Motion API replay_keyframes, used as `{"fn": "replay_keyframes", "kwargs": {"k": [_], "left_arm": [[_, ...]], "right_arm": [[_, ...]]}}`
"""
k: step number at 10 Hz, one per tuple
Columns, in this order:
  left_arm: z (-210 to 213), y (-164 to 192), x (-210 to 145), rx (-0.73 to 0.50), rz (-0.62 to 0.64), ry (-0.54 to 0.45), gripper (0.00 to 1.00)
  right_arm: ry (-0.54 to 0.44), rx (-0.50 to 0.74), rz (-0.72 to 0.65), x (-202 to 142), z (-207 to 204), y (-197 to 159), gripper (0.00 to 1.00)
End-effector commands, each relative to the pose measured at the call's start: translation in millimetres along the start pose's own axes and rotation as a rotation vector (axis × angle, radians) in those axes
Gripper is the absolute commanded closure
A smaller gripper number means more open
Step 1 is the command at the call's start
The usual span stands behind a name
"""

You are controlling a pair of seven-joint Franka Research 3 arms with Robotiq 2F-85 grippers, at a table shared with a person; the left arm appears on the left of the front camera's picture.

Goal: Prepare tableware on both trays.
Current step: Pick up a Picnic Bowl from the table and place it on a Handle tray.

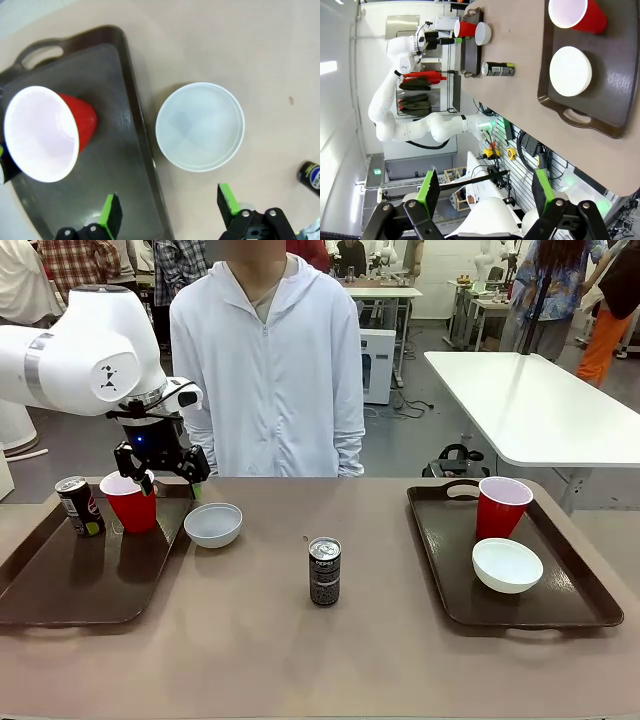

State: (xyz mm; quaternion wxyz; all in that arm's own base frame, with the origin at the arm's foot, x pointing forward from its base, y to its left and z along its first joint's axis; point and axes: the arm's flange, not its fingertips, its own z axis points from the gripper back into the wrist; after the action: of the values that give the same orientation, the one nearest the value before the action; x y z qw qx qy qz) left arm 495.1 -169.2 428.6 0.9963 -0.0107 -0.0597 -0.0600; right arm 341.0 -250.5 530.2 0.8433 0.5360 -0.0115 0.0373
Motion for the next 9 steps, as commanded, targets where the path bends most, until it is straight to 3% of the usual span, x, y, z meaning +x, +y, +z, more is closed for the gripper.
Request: {"fn": "replay_keyframes", "kwargs": {"k": [1,9], "left_arm": [[-23.1,-2.0,13.4,-0.039,-0.01,0.026,0.0],[-79.9,-12.0,39.4,0.026,-0.039,0.012,0.0]], "right_arm": [[-0.001,-0.012,0.002,-4.6,-4.1,-2.5,0.04],[-0.001,-0.012,0.002,-4.6,-4.1,-2.5,0.04]]}}
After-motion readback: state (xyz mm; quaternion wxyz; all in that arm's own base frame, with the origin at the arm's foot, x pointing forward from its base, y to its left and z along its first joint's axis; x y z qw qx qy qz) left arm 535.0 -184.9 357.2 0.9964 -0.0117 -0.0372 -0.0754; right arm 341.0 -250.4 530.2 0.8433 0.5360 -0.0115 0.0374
